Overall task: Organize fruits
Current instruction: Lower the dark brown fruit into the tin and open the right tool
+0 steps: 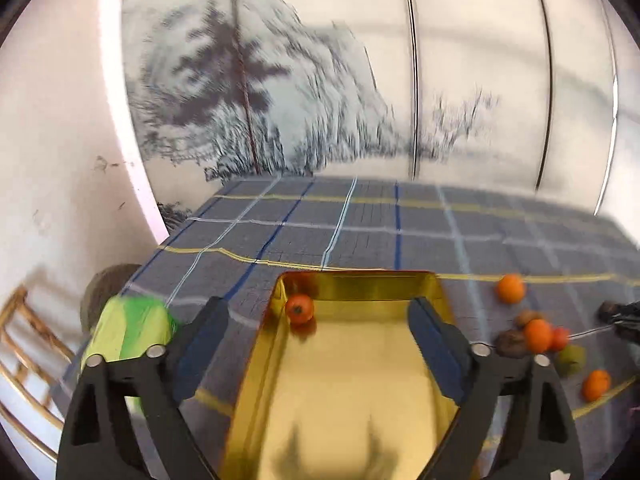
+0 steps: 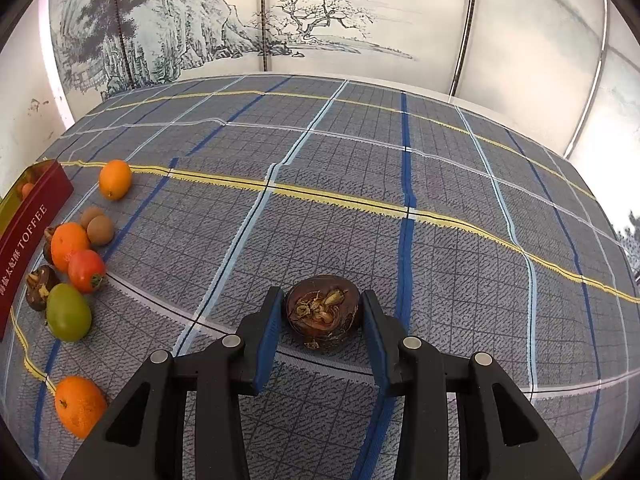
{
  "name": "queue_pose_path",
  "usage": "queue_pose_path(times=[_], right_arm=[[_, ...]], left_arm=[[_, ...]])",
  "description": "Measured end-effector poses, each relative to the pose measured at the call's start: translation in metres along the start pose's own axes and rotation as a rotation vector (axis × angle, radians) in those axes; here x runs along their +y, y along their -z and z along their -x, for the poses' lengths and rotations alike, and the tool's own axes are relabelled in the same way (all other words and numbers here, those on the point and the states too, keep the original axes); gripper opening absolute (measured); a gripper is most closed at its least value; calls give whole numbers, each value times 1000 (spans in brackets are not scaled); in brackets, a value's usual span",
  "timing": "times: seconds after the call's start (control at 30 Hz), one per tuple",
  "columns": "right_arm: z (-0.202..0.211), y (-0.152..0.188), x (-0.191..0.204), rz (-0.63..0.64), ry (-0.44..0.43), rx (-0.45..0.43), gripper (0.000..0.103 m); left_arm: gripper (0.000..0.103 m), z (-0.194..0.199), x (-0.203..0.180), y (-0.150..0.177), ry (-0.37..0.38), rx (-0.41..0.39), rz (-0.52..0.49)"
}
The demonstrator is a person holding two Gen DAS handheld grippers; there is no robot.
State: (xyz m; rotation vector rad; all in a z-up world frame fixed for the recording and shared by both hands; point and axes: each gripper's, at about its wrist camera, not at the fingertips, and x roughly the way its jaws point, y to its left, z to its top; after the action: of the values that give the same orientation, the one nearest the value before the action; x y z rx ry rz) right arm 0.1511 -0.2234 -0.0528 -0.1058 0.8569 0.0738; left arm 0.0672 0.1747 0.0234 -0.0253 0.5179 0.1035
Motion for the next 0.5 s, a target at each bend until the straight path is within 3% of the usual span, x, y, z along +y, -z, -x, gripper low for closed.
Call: queue_pose_path(times=[0.13, 0.23, 0.37, 0.5], right_arm=[[2, 2, -6, -30, -23, -2, 40], [8, 8, -8, -54, -48, -1, 40], [30, 13, -5, -101, -111, -15, 39], [65, 0, 26, -57, -199, -59, 39]], left_arm=[[97, 51, 0, 30, 3, -63, 52], [97, 72, -7, 49, 51, 11, 24], [99, 87, 1, 62, 26, 37, 64], [100, 89, 17, 69, -12, 82, 133]])
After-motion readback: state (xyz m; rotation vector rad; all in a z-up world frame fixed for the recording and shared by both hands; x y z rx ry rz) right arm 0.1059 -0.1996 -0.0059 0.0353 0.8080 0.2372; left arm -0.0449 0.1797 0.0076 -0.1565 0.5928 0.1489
